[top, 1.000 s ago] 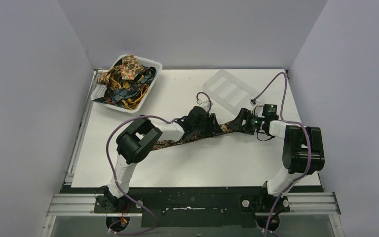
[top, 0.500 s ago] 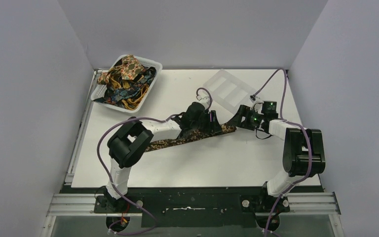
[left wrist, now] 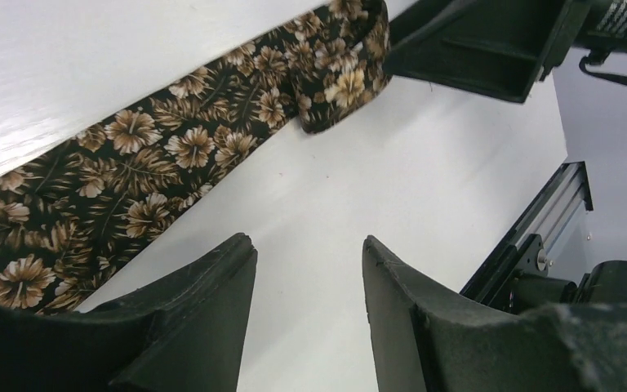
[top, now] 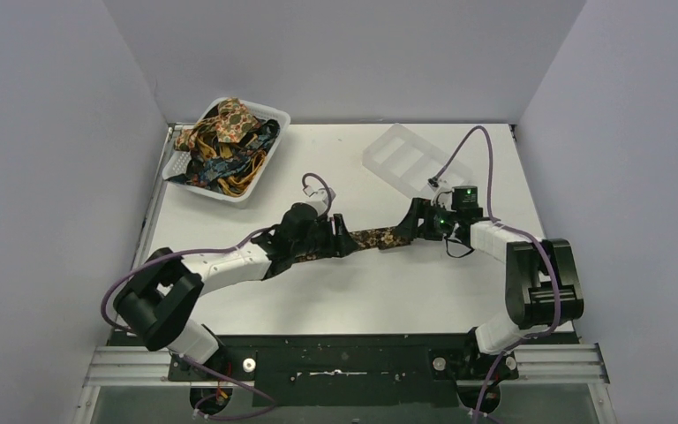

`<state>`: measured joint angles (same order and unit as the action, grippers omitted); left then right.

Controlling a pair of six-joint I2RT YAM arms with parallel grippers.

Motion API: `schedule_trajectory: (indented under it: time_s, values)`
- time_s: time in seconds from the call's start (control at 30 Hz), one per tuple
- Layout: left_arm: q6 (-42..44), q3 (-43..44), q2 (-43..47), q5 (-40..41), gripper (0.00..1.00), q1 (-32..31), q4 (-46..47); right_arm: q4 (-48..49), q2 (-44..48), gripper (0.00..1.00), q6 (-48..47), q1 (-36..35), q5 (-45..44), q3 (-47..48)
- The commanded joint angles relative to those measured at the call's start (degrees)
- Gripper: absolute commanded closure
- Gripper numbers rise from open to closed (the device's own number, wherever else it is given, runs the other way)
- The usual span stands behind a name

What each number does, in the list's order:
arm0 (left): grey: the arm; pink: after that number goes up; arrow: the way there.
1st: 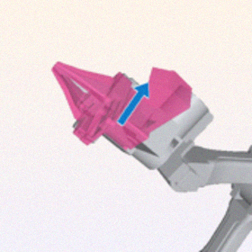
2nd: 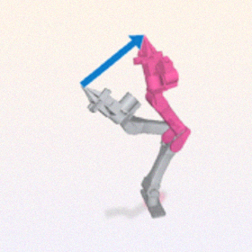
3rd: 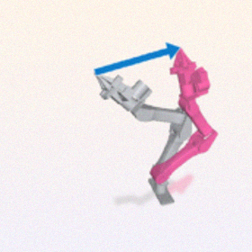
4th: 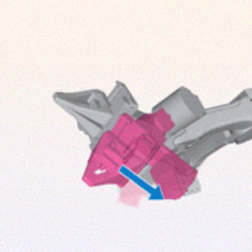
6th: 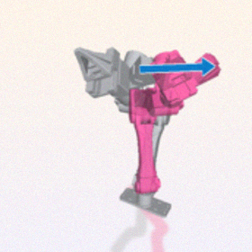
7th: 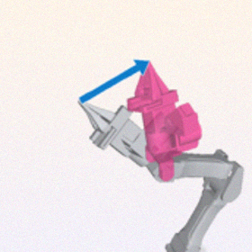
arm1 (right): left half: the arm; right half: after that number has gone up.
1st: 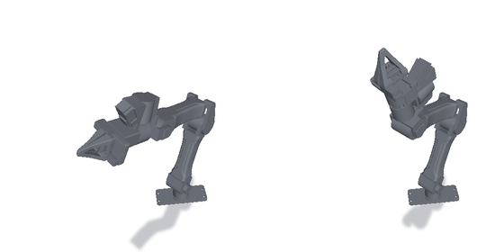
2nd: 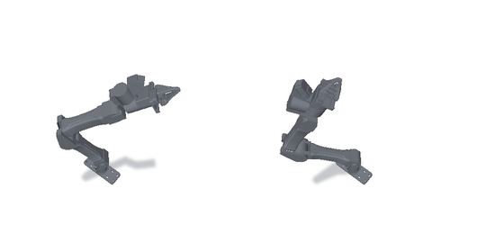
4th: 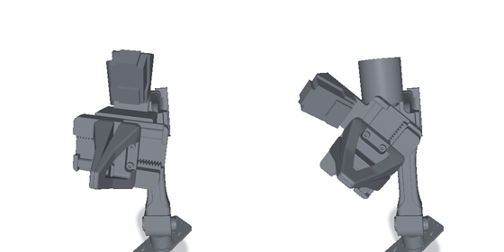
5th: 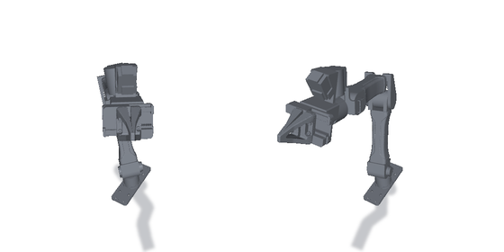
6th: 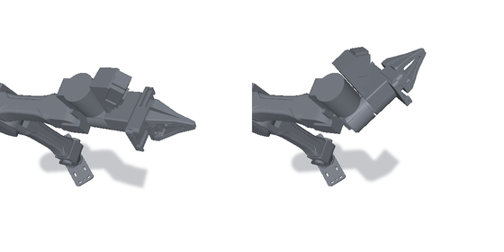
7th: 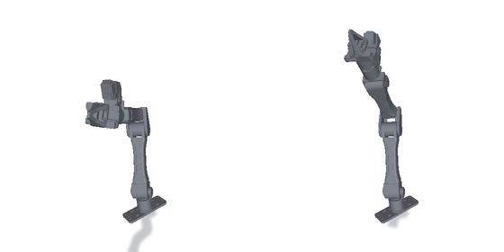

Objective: Roll the ties
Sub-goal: Roll the tie at the center of the board.

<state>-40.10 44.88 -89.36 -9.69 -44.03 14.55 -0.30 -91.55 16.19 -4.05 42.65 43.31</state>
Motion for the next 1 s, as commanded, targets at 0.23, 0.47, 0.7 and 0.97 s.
schedule_trajectory:
  time_s: [0.23, 0.47, 0.7, 0.97]
  values:
    - [-0.6, -5.8, 10.0, 1.1, 0.50, 1.0, -0.5, -1.8, 13.2, 0.26, 11.1, -6.2, -2.2, -6.8]
    - [-0.1, -8.0, 12.5, 0.9, 0.48, 1.1, -1.2, -8.0, 15.7, 0.17, 6.1, -3.7, -9.0, -3.9]
    - [-1.8, -12.0, 12.5, -1.0, 0.47, 1.0, 1.6, -6.1, 6.9, 0.11, 0.9, 0.8, -0.7, -0.7]
    - [-3.6, -15.3, 12.0, 0.4, 0.47, 0.7, 2.7, -3.0, 0.9, 0.11, 4.9, -1.2, -2.4, 4.4]
